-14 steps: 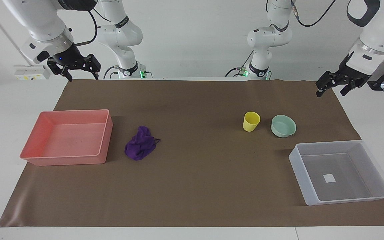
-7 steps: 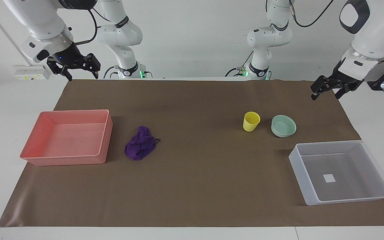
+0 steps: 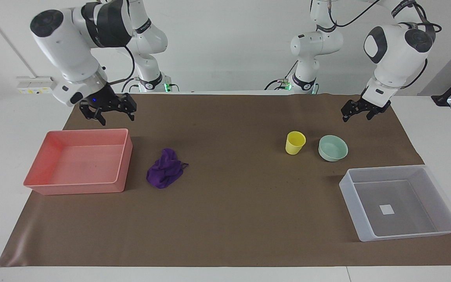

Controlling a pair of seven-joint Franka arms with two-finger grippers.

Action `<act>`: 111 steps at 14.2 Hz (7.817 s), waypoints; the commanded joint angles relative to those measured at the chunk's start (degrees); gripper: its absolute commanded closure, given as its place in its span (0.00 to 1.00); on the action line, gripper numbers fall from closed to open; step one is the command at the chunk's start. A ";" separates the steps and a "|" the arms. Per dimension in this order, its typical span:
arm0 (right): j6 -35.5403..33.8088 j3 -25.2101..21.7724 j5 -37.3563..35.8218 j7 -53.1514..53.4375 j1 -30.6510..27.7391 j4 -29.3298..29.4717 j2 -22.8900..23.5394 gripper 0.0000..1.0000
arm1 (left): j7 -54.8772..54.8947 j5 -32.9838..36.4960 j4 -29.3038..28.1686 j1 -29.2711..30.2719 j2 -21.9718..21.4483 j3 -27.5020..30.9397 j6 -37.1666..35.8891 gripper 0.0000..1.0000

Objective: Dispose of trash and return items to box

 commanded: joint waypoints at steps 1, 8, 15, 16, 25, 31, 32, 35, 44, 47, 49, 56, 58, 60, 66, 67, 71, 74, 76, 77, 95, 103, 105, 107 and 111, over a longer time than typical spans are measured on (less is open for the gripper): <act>8.58 0.19 0.82 2.72 2.69 -4.67 1.83 0.00 | 0.74 0.60 -8.98 -0.54 -1.11 -0.11 8.85 0.00; 23.09 0.19 0.73 4.31 6.30 -11.88 7.90 0.01 | 0.21 0.60 -16.48 0.25 4.08 0.07 22.86 0.00; 30.77 0.19 0.73 4.23 6.92 -14.54 14.93 0.14 | 0.30 0.60 -19.12 0.51 5.23 0.16 26.02 0.72; 31.64 0.19 0.73 4.31 7.09 -14.54 15.11 0.46 | 0.30 0.60 -19.12 0.60 5.23 0.16 26.02 0.79; 16.99 -0.16 0.73 4.40 5.78 -7.43 8.19 1.00 | 0.21 0.60 -16.22 1.39 6.02 0.16 25.14 0.94; 2.05 -0.43 -0.23 4.23 1.05 -2.50 -2.72 1.00 | 0.21 0.52 -10.16 1.39 5.49 0.16 16.90 0.96; -0.76 -0.43 -0.41 3.71 -0.79 -1.71 -4.12 1.00 | 0.21 0.34 -8.67 1.39 5.40 0.33 15.14 0.97; -3.51 -0.43 -0.93 -0.32 -7.12 -1.70 -5.63 1.00 | 0.21 0.25 -4.80 1.39 5.05 0.51 9.34 0.98; 8.51 -0.34 -3.84 -4.38 -17.33 -14.87 -4.15 0.98 | -0.75 -6.77 12.14 4.20 8.90 1.12 2.18 1.00; 13.62 -0.34 -3.84 -5.26 -17.25 -17.61 -3.00 0.95 | -4.96 -7.04 28.21 4.38 21.36 1.12 2.64 1.00; 14.15 -0.34 -3.84 -5.44 -17.25 -17.70 -2.12 0.84 | -5.77 -6.95 34.73 4.56 28.31 1.30 5.09 1.00; 7.24 0.19 -2.96 -5.18 -12.79 -12.27 -2.29 0.02 | -5.86 -6.25 34.76 7.37 38.97 2.36 17.84 0.99; 3.62 0.19 -2.96 -1.77 -10.14 -9.01 -2.47 0.02 | -5.68 -5.72 32.04 7.37 38.89 2.36 21.87 0.23; -1.11 0.27 -2.96 -0.43 -7.94 -4.28 -2.30 0.02 | -6.03 -5.81 34.21 6.41 38.45 2.44 20.41 0.00; -20.97 0.10 -3.75 -0.43 -7.93 11.90 -1.68 0.02 | -6.64 -5.37 36.09 2.81 26.43 2.18 -0.20 0.00; -23.61 -0.42 -3.75 -0.69 -8.02 13.66 -1.76 0.02 | -9.43 -5.37 32.34 1.32 22.40 2.09 -4.95 0.00; -28.38 -1.04 -3.66 -5.06 -8.37 15.61 -2.46 0.01 | -15.16 -5.37 13.18 -7.99 10.17 2.09 -4.49 0.00; -27.77 -1.13 -3.75 -9.83 -8.29 15.09 -2.73 0.01 | -20.86 -5.46 -1.93 -13.79 3.31 1.74 7.70 0.00; -27.59 -1.04 -3.75 -9.75 -8.11 14.91 -2.82 0.01 | -22.29 -5.46 -6.45 -16.27 2.85 1.74 12.64 0.00; -27.59 -1.04 -3.75 -9.75 -8.20 14.91 -2.82 0.01 | -22.29 -5.46 -7.68 -17.14 3.20 1.74 13.97 0.00; -23.64 -1.04 -3.84 -14.84 -8.90 13.24 -3.52 0.00 | -25.73 -5.55 19.85 -8.92 16.62 2.18 6.55 1.00; -24.08 -1.04 -3.75 -14.41 -9.16 12.54 -3.79 0.00 | -21.24 -0.36 29.22 4.46 31.23 2.27 20.82 1.00; -24.17 -1.04 -3.66 -14.32 -8.99 12.53 -3.87 0.00 | -21.24 -0.36 31.05 4.82 35.27 2.36 22.94 1.00; -24.17 -1.04 -3.66 -14.32 -9.08 12.53 -3.79 0.00 | -21.24 -0.01 33.43 6.13 37.73 2.36 23.03 1.00; -24.17 -1.04 -3.66 -14.32 -9.07 12.53 -3.79 0.00 | -20.09 -0.10 30.36 5.96 37.57 2.36 24.45 0.39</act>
